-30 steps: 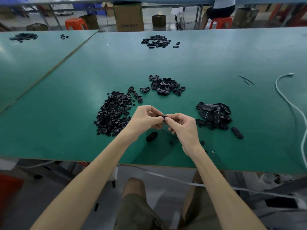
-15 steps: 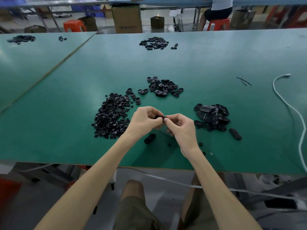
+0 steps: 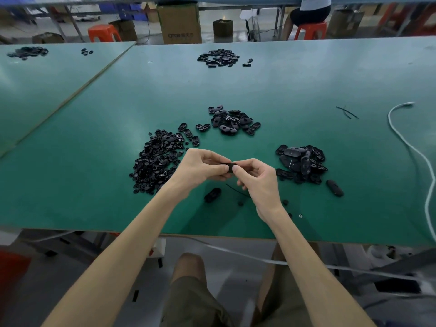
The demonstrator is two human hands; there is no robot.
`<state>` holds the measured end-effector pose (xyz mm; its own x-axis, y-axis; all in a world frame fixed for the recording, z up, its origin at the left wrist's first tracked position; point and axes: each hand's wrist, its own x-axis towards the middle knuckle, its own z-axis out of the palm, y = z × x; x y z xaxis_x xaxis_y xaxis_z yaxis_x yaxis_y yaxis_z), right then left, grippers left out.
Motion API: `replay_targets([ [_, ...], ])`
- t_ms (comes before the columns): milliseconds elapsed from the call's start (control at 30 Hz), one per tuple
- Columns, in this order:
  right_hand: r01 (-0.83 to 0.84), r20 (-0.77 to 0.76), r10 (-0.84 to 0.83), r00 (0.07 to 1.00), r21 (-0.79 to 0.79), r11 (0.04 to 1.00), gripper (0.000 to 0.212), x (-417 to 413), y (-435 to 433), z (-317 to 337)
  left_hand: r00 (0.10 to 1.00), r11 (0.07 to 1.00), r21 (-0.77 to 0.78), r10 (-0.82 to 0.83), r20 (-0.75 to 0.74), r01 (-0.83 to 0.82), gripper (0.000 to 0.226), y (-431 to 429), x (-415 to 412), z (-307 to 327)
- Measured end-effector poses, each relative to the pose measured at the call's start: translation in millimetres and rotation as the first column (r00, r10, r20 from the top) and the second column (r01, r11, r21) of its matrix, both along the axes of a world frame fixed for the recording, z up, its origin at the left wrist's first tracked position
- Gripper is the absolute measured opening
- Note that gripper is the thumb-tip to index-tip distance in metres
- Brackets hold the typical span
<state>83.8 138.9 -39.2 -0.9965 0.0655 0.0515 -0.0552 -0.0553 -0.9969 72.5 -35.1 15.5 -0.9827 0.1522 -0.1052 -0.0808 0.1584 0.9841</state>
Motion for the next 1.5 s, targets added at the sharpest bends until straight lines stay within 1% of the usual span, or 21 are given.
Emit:
replay_targets([
  [233, -0.013, -0.002, 0.013, 1.000, 0.005, 1.000, 0.009, 1.1, 1.1, 0.3, 1.000, 0.999, -0.050, -0.014, -0.002, 0.013, 0.019, -0.2, 0.5, 0.8],
  [467, -0.016, 0.001, 0.016, 1.000, 0.007, 1.000, 0.007, 2.4, 0.5, 1.3, 1.000, 0.997, -0.072, -0.018, 0.001, 0.018, 0.019, -1.9, 1.4, 0.9],
  [667, -0.008, 0.001, 0.008, 1.000, 0.005, 1.000, 0.006, 1.6, -0.6, 1.5, 0.999, 0.995, -0.096, 0.035, 0.000, -0.034, 0.011, 2.6, 0.6, -2.3],
  [767, 0.001, 0.001, -0.001, 1.000, 0.002, 1.000, 0.009, 1.7, -1.3, 1.8, 0.997, 0.989, -0.132, 0.070, -0.011, -0.071, 0.010, 6.2, -0.9, -2.5],
  [1100, 0.009, -0.007, -0.009, 1.000, 0.014, 1.000, 0.011, 0.2, -0.5, 1.4, 0.993, 0.956, -0.273, 0.096, -0.068, -0.111, 0.012, 15.3, -2.4, -4.1],
  [1234, 0.018, -0.004, -0.018, 1.000, 0.005, 1.000, 0.011, 0.3, -0.1, 0.3, 0.996, 0.964, -0.255, 0.063, -0.071, -0.079, 0.011, 13.0, -4.8, -3.3],
  [1334, 0.034, -0.007, -0.035, 0.999, -0.029, 0.999, 0.010, 0.6, 0.8, 0.0, 0.999, 0.990, -0.138, -0.011, -0.048, 0.004, 0.015, 5.1, -6.5, 0.9],
  [1400, 0.026, -0.014, -0.026, 1.000, -0.029, 0.999, 0.008, 0.9, 0.3, -0.2, 0.998, 0.995, -0.088, -0.045, -0.033, 0.042, 0.018, 0.1, -6.8, 2.8],
  [1501, 0.013, -0.017, -0.013, 1.000, -0.020, 1.000, 0.006, 0.8, -0.4, -0.7, 0.999, 0.995, -0.088, -0.047, -0.016, 0.045, 0.015, -1.8, -6.8, 2.2],
])
